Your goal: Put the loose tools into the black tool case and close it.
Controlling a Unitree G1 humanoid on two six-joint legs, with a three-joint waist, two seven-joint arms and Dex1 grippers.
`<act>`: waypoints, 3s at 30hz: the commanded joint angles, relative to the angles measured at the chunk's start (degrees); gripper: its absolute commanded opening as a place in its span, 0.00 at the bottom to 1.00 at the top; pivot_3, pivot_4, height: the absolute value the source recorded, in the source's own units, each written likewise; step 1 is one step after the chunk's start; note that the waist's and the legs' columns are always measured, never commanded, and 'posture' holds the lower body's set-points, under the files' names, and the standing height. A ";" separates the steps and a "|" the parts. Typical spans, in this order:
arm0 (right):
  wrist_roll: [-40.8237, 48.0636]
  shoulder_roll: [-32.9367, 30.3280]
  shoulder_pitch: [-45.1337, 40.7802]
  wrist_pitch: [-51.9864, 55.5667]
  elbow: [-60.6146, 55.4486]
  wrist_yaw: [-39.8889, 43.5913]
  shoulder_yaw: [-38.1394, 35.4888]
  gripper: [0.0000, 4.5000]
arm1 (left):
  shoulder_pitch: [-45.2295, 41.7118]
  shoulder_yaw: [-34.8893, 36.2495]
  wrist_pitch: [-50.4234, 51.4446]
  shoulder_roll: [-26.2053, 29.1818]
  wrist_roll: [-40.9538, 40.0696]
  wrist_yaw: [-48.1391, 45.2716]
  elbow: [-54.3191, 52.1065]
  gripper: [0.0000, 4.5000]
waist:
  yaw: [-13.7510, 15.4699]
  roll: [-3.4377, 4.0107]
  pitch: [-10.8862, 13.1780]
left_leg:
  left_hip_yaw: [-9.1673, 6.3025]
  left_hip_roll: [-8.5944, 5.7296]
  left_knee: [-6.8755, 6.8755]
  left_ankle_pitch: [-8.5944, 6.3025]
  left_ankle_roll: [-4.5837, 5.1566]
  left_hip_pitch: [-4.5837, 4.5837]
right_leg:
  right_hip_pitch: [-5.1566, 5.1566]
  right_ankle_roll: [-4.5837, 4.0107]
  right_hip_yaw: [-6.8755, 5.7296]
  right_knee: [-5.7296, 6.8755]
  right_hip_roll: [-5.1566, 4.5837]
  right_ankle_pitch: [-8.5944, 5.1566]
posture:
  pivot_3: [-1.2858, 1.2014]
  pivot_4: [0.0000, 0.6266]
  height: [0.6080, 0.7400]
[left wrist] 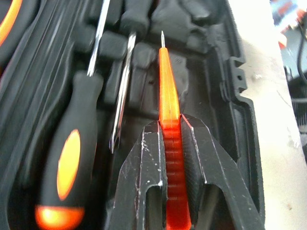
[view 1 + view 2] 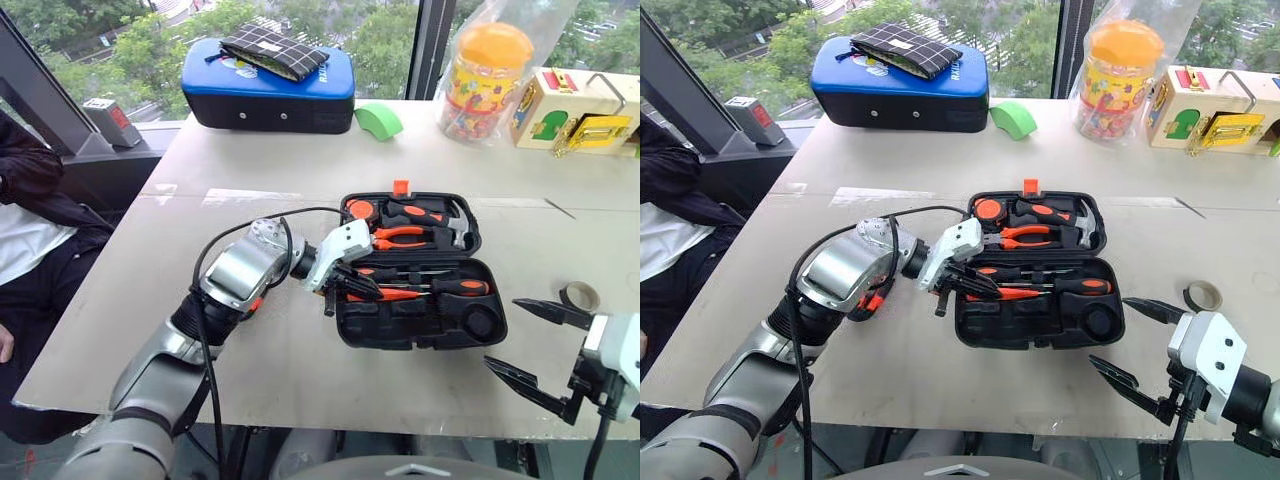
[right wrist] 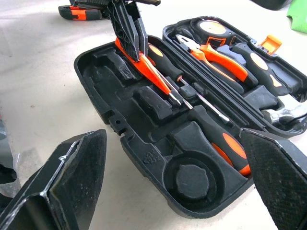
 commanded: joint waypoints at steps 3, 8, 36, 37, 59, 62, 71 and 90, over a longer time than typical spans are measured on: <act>1.05 -0.28 -0.43 -0.58 -1.14 0.07 -1.18 1.00 | 0.72 -0.11 -1.34 1.02 -0.10 1.58 -1.11 0.02 | 0.53 0.00 0.00 | 0.00 0.01 -0.01 0.03 -0.06 0.00 | -0.01 -0.01 0.01 -0.01 0.00 0.00 | 0.52 0.24 1.00; 0.80 -0.31 -0.59 -0.52 -1.09 0.01 -1.09 1.00 | 0.51 -3.13 -9.00 1.34 2.72 0.38 2.56 0.02 | 0.63 0.00 0.00 | 0.03 0.00 -0.02 0.03 -0.06 -0.01 | 0.00 -0.01 0.02 -0.04 -0.05 0.00 | 0.52 0.24 1.00; 0.24 0.13 0.75 -1.38 -1.09 0.31 -1.55 1.00 | -0.08 3.65 -15.83 -2.60 -0.87 -0.96 6.84 0.53 | 0.63 -0.02 -0.03 | 0.04 -0.05 -0.02 0.00 0.00 -0.02 | -0.01 0.00 0.03 -0.04 -0.10 0.00 | 0.52 0.24 1.00; 0.15 0.15 0.68 -1.40 -1.03 0.28 -1.39 1.00 | 0.45 4.90 -15.42 -2.23 -2.34 -1.58 5.82 0.53 | 0.61 -0.02 -0.03 | 0.04 -0.05 -0.02 0.00 -0.01 -0.02 | -0.01 0.00 0.03 -0.04 -0.10 0.00 | 0.52 0.24 1.00; 0.14 -1.25 -2.03 0.06 -0.37 -0.06 -0.40 1.00 | 6.98 3.16 -27.20 -3.54 3.49 2.06 10.10 0.01 | 0.60 0.00 -0.05 | 0.05 -0.04 -0.05 0.00 -0.02 0.00 | -0.01 -0.01 0.03 -0.07 -0.12 0.00 | 0.52 0.24 1.00; 0.07 -1.07 -1.80 0.01 -0.48 -0.12 -0.46 1.00 | 6.25 4.67 -24.22 -4.72 1.82 2.69 11.05 0.01 | 0.66 0.01 -0.06 | 0.05 -0.05 -0.05 0.00 -0.01 0.00 | 0.00 -0.01 0.03 -0.07 -0.12 0.00 | 0.52 0.24 1.00; -0.44 -0.82 -1.96 -0.13 -0.75 -0.85 0.44 1.00 | 6.15 5.84 -22.91 -5.53 0.83 3.23 11.11 0.01 | 0.61 0.01 -0.05 | 0.05 -0.04 -0.06 0.01 -0.02 0.00 | -0.01 -0.01 0.03 -0.07 -0.11 0.00 | 0.52 0.24 1.00; -0.45 -0.88 -2.34 -0.43 -0.17 -0.50 0.86 1.00 | 6.89 5.05 -20.04 -6.55 -0.68 4.52 9.73 0.01 | 0.68 0.01 -0.05 | 0.05 -0.05 -0.06 0.01 -0.02 -0.01 | -0.01 -0.01 0.03 -0.08 -0.13 0.00 | 0.52 0.24 1.00</act>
